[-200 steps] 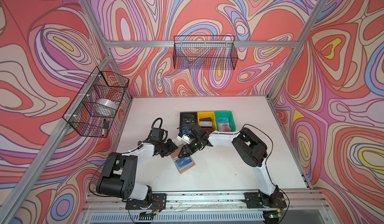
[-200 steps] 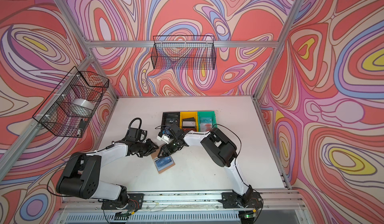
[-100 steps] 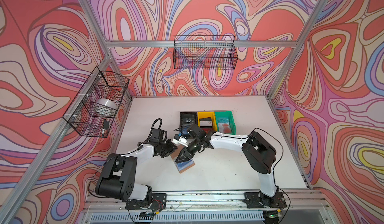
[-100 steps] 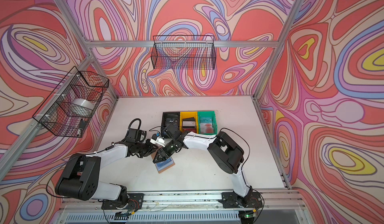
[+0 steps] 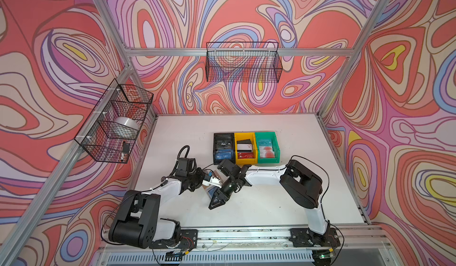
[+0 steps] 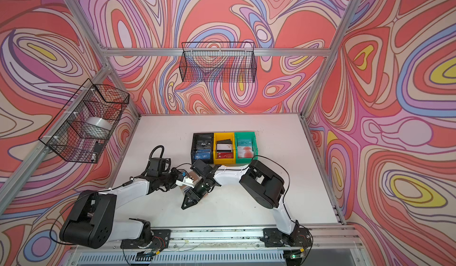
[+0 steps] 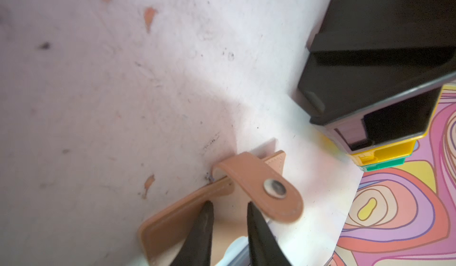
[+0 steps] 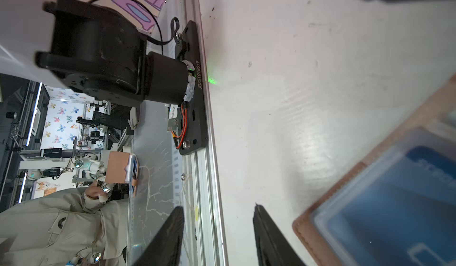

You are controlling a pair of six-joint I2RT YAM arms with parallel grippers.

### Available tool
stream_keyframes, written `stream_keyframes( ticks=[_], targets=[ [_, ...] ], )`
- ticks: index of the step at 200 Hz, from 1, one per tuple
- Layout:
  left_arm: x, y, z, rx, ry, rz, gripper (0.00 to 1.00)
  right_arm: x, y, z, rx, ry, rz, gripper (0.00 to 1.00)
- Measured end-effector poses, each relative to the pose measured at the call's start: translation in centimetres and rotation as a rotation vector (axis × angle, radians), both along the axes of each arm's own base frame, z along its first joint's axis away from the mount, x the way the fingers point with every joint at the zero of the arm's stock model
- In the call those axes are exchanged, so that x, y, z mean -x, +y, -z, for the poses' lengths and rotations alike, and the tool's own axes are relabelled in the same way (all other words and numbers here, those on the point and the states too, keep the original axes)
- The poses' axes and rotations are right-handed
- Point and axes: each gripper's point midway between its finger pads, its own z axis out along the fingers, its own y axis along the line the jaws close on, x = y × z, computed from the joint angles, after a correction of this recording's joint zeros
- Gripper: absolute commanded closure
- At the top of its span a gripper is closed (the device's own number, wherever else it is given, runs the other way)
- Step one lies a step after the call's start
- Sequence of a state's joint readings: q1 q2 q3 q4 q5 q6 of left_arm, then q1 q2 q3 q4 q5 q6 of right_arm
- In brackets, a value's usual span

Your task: Take the credit cards out of the card holder

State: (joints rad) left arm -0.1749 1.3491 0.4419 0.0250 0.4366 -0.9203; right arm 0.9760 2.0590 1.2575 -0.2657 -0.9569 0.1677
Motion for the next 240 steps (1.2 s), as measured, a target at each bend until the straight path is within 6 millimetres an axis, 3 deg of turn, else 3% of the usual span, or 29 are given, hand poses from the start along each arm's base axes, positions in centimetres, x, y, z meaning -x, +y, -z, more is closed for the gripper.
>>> stream_keyframes(
  ticks=[28,89,153,198,240],
  targets=[
    [0.3,0.3,0.1,0.019,0.001,-0.016,0.72,0.1,-1.0,1.3,0.053,0.021,0.025,0.53],
    [0.6,0.6,0.4,0.112,0.022,-0.042,0.75,-1.1,-1.1,2.6,0.092,-0.043,0.078,0.56],
    [1.5,1.3,0.1,0.083,0.016,-0.069,0.75,-1.9,-1.4,2.9,0.119,-0.062,0.11,0.57],
    [3.8,2.4,0.2,0.031,0.049,-0.101,0.75,-5.2,-2.9,2.8,0.154,-0.074,0.183,0.56],
    [4.6,2.7,0.4,0.027,0.046,-0.117,0.75,-8.1,-3.4,2.8,0.198,-0.139,0.222,0.56]
  ],
)
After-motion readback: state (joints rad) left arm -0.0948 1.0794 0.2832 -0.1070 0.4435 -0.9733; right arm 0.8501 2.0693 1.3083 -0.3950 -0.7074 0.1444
